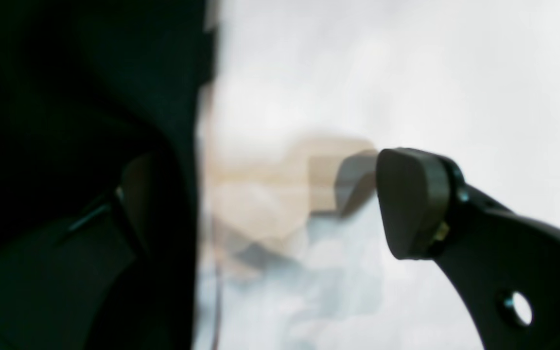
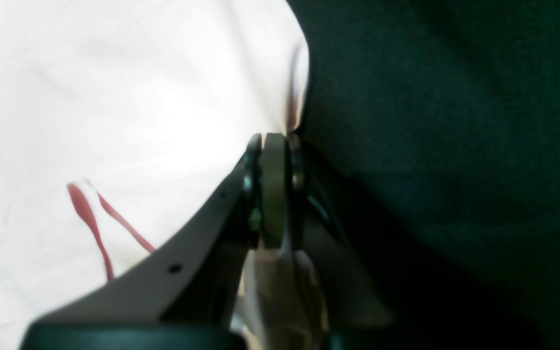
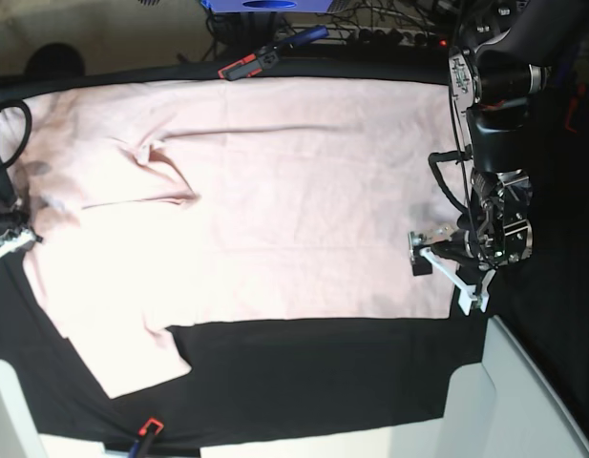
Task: Fold the T-shirt properly
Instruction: 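Lower the left gripper and pinch the shirt side edge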
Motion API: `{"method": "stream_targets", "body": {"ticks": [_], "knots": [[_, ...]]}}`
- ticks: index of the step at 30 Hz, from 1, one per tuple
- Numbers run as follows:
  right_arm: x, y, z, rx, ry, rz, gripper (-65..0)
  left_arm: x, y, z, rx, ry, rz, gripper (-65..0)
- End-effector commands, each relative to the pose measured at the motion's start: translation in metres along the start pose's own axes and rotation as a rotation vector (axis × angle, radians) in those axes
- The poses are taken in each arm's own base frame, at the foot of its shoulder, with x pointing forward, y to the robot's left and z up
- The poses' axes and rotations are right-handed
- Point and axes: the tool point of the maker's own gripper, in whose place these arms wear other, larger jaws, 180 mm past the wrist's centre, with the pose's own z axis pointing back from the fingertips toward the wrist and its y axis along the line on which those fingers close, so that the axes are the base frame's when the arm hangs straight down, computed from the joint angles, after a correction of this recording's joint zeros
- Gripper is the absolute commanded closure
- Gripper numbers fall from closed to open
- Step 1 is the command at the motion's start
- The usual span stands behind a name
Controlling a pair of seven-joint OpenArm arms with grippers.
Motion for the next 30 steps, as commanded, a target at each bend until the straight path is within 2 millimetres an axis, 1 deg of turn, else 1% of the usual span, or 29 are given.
{"method": "stream_targets", "body": {"ticks": [1, 4, 6, 7, 9, 14, 15, 16, 20, 22, 24, 25, 28, 30], "knots": [[0.018, -0.009, 0.005, -0.017, -0.031, 0.008, 0.0, -0.001, 0.005, 0.0, 0.002, 0.008, 0.009, -61.6], [0.018, -0.01, 0.006, -0.017, -0.031, 0.008, 0.0, -0.008, 0.005, -0.004, 0.0, 0.011, 0.016, -61.6], [0.018, -0.01, 0.006, -0.017, -0.031, 0.008, 0.0, -0.009, 0.005, -0.004, 0.0, 0.013, 0.016, -61.5], [0.018, -0.01, 0.006, -0.017, -0.031, 0.008, 0.0, -0.009, 0.005, -0.004, 0.0, 0.013, 0.016, -60.0], [0.018, -0.01, 0.006, -0.017, -0.031, 0.008, 0.0, -0.009, 0.006, -0.003, 0.002, 0.013, 0.015, -52.2], [0.016, -0.006, 0.004, -0.011, -0.027, 0.011, 0.0, -0.008, 0.011, -0.002, 0.009, 0.012, 0.014, -19.8], [0.016, -0.006, 0.004, -0.011, -0.027, 0.011, 0.0, -0.008, 0.011, -0.002, 0.009, 0.011, 0.014, -15.5], [0.016, -0.006, 0.004, -0.011, -0.028, 0.01, 0.0, -0.008, 0.011, -0.002, 0.009, 0.011, 0.014, -13.4], [0.018, -0.006, 0.004, -0.011, -0.038, 0.003, 0.0, -0.009, 0.011, -0.002, 0.009, 0.017, 0.014, -12.4], [0.019, -0.006, 0.004, -0.01, -0.041, 0.004, 0.0, -0.009, 0.011, -0.002, 0.009, 0.017, 0.014, -8.6], [0.029, -0.004, 0.005, -0.008, -0.063, 0.013, 0.0, -0.009, 0.011, -0.002, 0.01, 0.012, 0.013, -4.5], [0.033, -0.002, 0.005, -0.004, -0.073, 0.019, 0.0, -0.009, 0.012, -0.001, 0.013, 0.003, 0.01, -3.5], [0.039, 0.0, 0.006, 0.0, -0.088, 0.026, 0.0, 0.003, 0.013, 0.014, 0.03, -0.07, -0.029, -1.8], [0.047, -0.001, 0.008, 0.003, -0.118, 0.003, 0.0, 0.012, 0.014, 0.025, 0.04, -0.116, -0.053, 0.0]]}}
